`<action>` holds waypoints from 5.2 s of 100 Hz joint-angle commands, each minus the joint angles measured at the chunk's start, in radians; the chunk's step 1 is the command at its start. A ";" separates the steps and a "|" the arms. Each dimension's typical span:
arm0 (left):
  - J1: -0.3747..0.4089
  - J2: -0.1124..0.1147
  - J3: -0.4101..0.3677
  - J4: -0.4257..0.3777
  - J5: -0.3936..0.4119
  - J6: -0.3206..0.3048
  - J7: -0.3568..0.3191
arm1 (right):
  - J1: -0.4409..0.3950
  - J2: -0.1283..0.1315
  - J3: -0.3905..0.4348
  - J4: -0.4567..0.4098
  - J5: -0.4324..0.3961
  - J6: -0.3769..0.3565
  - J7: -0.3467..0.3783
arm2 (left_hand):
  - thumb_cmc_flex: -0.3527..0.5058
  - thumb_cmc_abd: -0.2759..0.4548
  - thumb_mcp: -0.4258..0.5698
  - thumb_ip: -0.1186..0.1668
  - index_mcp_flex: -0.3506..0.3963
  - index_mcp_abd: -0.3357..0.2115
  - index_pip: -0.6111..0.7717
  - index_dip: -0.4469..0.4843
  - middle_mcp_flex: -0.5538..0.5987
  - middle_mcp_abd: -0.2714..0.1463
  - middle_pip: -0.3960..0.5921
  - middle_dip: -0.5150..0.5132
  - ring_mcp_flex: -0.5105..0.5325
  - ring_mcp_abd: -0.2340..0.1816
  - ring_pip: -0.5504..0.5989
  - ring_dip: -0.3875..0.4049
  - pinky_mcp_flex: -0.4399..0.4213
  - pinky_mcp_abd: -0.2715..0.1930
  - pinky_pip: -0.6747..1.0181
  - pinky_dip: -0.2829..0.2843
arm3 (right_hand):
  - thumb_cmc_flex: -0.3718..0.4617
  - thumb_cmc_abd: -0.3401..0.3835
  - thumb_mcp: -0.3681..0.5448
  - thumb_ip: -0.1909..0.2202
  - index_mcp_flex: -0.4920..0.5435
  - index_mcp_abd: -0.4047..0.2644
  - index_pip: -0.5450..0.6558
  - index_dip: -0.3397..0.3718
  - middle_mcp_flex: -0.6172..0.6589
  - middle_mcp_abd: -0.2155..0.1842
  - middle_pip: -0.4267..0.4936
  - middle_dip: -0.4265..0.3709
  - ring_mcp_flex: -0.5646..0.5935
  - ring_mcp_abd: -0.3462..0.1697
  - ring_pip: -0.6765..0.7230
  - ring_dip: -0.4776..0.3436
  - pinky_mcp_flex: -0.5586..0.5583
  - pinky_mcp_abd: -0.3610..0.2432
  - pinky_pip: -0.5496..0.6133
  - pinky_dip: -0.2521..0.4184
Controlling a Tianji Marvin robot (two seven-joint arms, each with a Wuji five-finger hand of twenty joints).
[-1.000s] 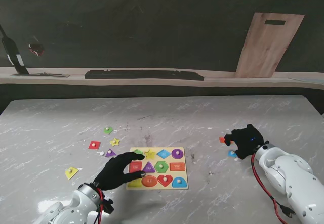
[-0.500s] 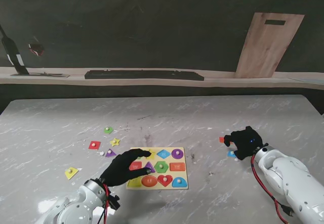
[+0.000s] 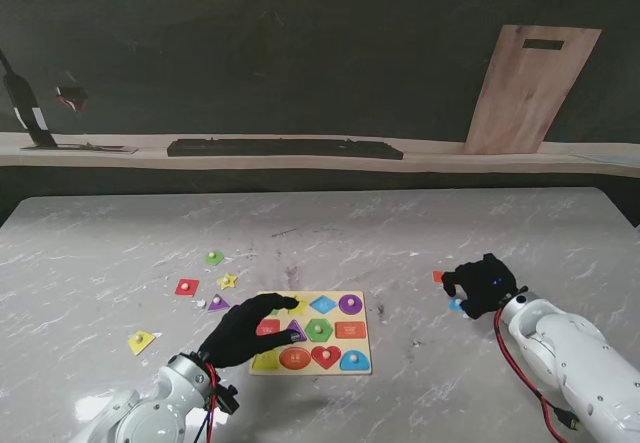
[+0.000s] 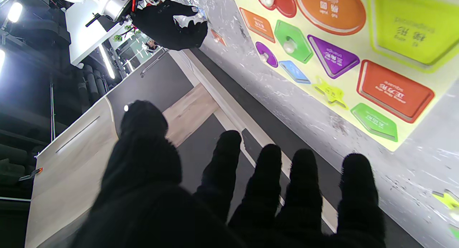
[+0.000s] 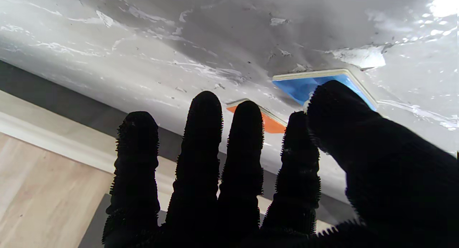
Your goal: Fit puzzle pieces into a puzzle board
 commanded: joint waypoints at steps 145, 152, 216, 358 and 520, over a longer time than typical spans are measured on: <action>-0.013 0.003 -0.007 -0.009 -0.020 0.007 -0.039 | -0.029 -0.145 -0.110 -0.267 0.340 0.220 0.122 | -0.002 0.036 -0.032 0.043 0.004 -0.034 0.005 -0.019 -0.005 -0.024 -0.011 -0.017 -0.034 -0.050 -0.026 -0.007 -0.012 -0.075 -0.020 0.004 | 0.096 -0.253 0.205 0.068 0.387 0.208 0.130 -0.100 0.376 0.230 0.128 -0.087 0.389 0.131 0.264 0.072 0.256 0.136 0.237 0.070; -0.015 0.004 -0.008 -0.007 -0.018 0.006 -0.042 | -0.008 -0.151 -0.149 -0.272 0.358 0.237 0.140 | -0.002 0.035 -0.033 0.043 0.005 -0.034 0.006 -0.018 -0.003 -0.022 -0.010 -0.017 -0.033 -0.050 -0.025 -0.007 -0.012 -0.076 -0.019 0.004 | 0.099 -0.256 0.204 0.069 0.390 0.213 0.129 -0.100 0.377 0.235 0.129 -0.088 0.389 0.135 0.266 0.071 0.254 0.141 0.239 0.071; 0.009 0.009 -0.044 -0.011 0.001 -0.013 -0.051 | 0.241 -0.223 -0.529 -0.133 0.476 0.285 0.168 | -0.002 0.035 -0.033 0.043 0.005 -0.035 0.009 -0.017 -0.004 -0.024 -0.009 -0.017 -0.033 -0.051 -0.023 -0.007 -0.012 -0.074 -0.018 0.005 | 0.109 -0.237 0.184 0.067 0.380 0.211 0.117 -0.092 0.361 0.236 0.126 -0.089 0.368 0.143 0.265 0.066 0.230 0.142 0.239 0.070; 0.029 0.000 -0.056 -0.017 0.003 -0.018 -0.011 | 0.354 -0.305 -0.747 0.033 0.515 0.279 0.121 | -0.004 0.039 -0.033 0.042 0.012 -0.035 0.009 -0.018 0.000 -0.022 -0.009 -0.017 -0.032 -0.047 -0.022 -0.007 -0.011 -0.073 -0.017 0.004 | 0.099 -0.191 0.152 0.073 0.348 0.210 0.117 -0.082 0.340 0.221 0.126 -0.078 0.352 0.132 0.265 0.061 0.217 0.131 0.241 0.059; 0.017 -0.003 -0.047 0.005 0.002 -0.015 0.002 | 0.224 -0.092 -0.362 -0.070 0.145 0.267 0.087 | -0.002 0.046 -0.034 0.041 0.015 -0.032 0.008 -0.018 0.000 -0.021 -0.008 -0.018 -0.033 -0.048 -0.021 -0.007 -0.013 -0.073 -0.016 0.003 | -0.174 0.202 -0.253 0.165 -0.044 0.215 -0.190 0.138 -0.175 0.149 -0.012 0.041 -0.056 0.103 -0.115 -0.096 -0.119 0.084 0.031 -0.084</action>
